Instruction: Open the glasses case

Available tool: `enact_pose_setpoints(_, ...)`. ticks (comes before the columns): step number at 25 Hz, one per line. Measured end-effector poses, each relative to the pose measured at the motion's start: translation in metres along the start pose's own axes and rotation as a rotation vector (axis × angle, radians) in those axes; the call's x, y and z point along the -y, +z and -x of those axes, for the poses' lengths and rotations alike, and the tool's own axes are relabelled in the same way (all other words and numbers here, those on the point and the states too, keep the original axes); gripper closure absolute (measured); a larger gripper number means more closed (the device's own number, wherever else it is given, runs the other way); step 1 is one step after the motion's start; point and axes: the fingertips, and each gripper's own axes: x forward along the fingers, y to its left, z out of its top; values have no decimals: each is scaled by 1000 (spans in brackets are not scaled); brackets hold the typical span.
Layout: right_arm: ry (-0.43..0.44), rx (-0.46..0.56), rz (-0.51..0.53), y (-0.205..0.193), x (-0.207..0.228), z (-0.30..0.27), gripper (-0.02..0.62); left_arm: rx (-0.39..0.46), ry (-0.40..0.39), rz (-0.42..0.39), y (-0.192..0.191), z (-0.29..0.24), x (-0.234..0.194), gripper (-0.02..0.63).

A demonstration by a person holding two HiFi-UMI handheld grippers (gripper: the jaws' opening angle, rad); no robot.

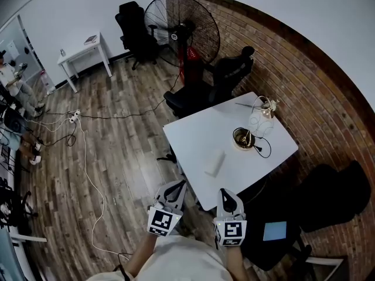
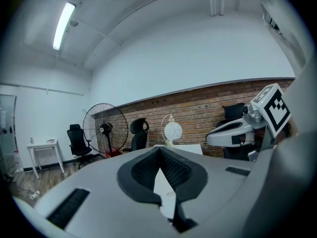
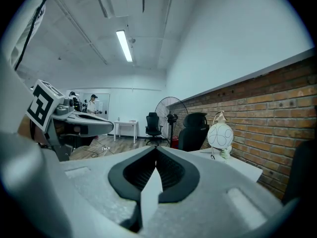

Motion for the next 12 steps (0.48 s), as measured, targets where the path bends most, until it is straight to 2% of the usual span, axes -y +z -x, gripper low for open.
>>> enact_pose_setpoints(12,-113,-52,-25,6,20,-86,589,-4,-146,-11,-5,-83,-63,604)
